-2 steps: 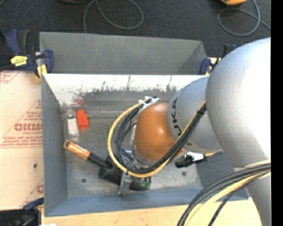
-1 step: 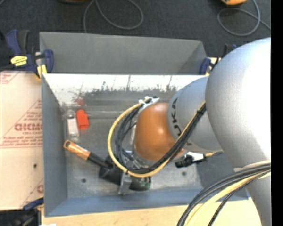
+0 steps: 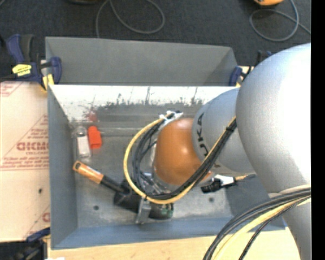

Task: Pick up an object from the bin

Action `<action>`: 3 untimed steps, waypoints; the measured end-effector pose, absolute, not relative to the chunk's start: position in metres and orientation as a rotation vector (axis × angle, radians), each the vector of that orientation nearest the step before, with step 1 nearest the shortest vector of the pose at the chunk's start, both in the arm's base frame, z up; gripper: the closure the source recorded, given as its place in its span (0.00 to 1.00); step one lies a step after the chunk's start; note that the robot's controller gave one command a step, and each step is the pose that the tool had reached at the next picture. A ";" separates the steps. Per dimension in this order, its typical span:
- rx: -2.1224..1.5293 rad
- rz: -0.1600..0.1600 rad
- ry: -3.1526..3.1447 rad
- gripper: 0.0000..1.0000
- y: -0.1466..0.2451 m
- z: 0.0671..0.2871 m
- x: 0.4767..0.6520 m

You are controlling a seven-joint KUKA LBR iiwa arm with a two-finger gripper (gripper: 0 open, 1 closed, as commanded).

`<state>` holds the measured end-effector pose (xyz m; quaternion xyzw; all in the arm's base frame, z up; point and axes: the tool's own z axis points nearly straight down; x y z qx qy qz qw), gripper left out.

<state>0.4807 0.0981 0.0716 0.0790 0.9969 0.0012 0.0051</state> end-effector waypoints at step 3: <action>0.219 0.001 3.134 1.00 0.097 0.166 0.489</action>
Offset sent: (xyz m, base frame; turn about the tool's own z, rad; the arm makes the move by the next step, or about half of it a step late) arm -0.0008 -0.0122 0.0404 0.0095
